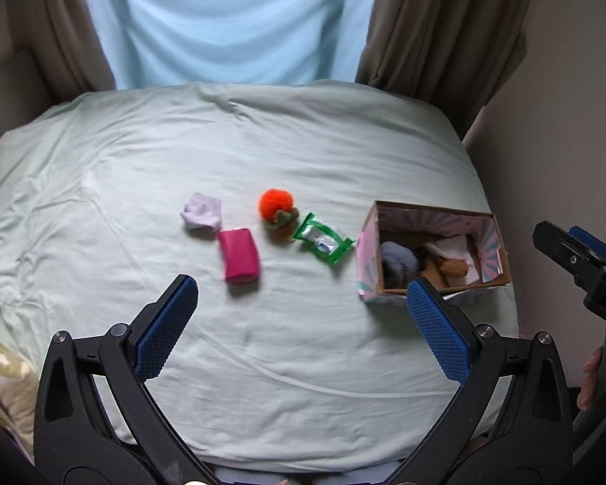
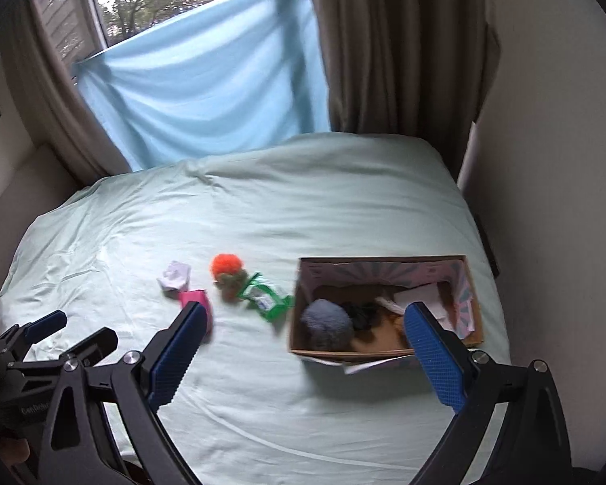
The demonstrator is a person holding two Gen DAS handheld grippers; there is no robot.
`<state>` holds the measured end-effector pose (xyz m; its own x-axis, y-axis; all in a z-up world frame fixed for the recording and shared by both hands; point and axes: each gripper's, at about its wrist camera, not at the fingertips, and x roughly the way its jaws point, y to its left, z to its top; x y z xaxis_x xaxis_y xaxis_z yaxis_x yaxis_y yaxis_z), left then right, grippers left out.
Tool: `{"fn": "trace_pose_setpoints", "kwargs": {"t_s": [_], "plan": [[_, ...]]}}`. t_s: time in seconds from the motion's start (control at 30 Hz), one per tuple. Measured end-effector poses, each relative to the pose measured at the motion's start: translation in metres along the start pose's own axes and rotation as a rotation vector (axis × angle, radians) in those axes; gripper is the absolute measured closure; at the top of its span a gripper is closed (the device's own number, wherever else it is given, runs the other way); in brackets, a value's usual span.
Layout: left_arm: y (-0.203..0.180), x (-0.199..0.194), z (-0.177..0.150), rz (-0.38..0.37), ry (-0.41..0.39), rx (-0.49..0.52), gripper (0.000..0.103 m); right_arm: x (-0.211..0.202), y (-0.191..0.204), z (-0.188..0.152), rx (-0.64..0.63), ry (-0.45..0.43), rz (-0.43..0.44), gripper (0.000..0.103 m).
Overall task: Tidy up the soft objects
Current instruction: 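Withdraw both open tools from the box toward the remaining items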
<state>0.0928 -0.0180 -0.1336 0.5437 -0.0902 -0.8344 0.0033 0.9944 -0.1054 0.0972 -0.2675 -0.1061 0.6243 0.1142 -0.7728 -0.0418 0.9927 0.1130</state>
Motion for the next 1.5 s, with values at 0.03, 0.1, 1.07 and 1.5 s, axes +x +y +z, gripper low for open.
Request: {"fn": "trace_pose_setpoints", "kwargs": {"t_s": [0.03, 0.1, 1.07, 1.5], "plan": [[0.011, -0.002, 0.001, -0.003, 0.001, -0.005, 0.0, -0.001, 0.009, -0.001, 0.001, 0.002, 0.002, 0.006], [0.03, -0.006, 0.003, -0.004, -0.005, -0.013, 0.0, -0.005, 0.023, -0.001, 0.01, -0.004, 0.007, 0.006], [0.16, 0.185, 0.043, -0.102, 0.267, -0.151, 0.001, 0.143, 0.14, 0.05, -0.168, 0.187, -0.037, 0.006], [0.139, 0.306, 0.027, -0.077, 0.399, -0.24, 0.002, 0.311, 0.137, 0.026, -0.543, 0.486, 0.048, 0.006]]}}
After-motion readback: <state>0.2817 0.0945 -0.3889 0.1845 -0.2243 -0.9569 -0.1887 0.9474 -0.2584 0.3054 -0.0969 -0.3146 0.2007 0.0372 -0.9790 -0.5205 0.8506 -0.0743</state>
